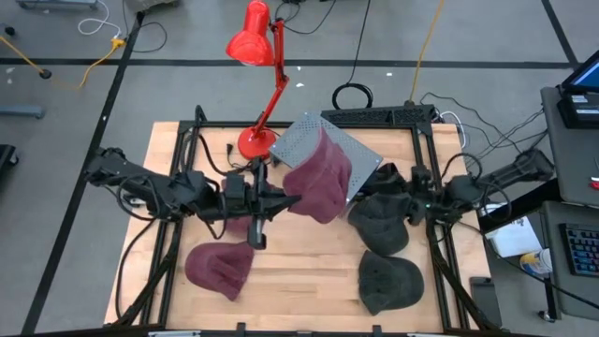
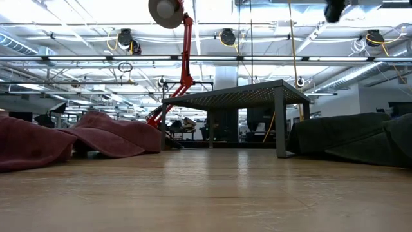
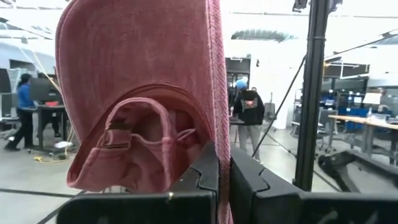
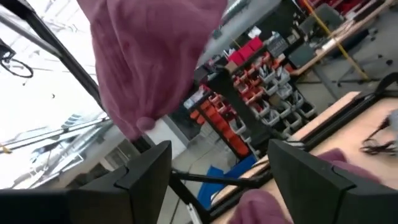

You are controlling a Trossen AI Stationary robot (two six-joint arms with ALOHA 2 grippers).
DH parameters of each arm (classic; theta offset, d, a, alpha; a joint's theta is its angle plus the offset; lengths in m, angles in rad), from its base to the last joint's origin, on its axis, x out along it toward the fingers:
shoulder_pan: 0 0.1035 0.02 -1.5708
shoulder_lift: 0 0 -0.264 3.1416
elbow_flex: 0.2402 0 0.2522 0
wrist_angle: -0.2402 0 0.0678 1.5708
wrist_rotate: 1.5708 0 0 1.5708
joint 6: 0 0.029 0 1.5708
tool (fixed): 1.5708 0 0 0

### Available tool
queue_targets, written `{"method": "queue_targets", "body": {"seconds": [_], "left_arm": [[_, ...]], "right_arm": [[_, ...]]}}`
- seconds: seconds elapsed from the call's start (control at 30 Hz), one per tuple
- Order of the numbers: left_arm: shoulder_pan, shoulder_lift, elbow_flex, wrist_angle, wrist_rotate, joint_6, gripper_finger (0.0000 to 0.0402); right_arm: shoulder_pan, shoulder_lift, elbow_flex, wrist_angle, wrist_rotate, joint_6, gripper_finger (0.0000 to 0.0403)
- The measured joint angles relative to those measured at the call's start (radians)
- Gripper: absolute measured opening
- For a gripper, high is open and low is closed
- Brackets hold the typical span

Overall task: Pick & Place hat
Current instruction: Put the red cap on the shelf

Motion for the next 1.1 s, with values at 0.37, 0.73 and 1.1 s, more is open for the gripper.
{"method": "queue_targets", "body": {"seconds": [0.37, 0.73, 1.1], "left_arm": [[0.009, -0.057, 0.0, 0.016, 0.052, 0.084, 0.0008], [0.019, -0.128, 0.0, -0.042, 0.075, 0.135, 0.0008], [0.009, -0.178, 0.0, -0.063, 0.071, 0.158, 0.0008]], "right_arm": [[-0.055, 0.337, 0.279, 0.158, -0.036, 0.014, 0.0263], [-0.09, 0.564, 0.574, 0.17, -0.187, -0.001, 0.0263], [-0.05, 0.61, 0.69, 0.171, -0.234, -0.029, 0.0236]]}}
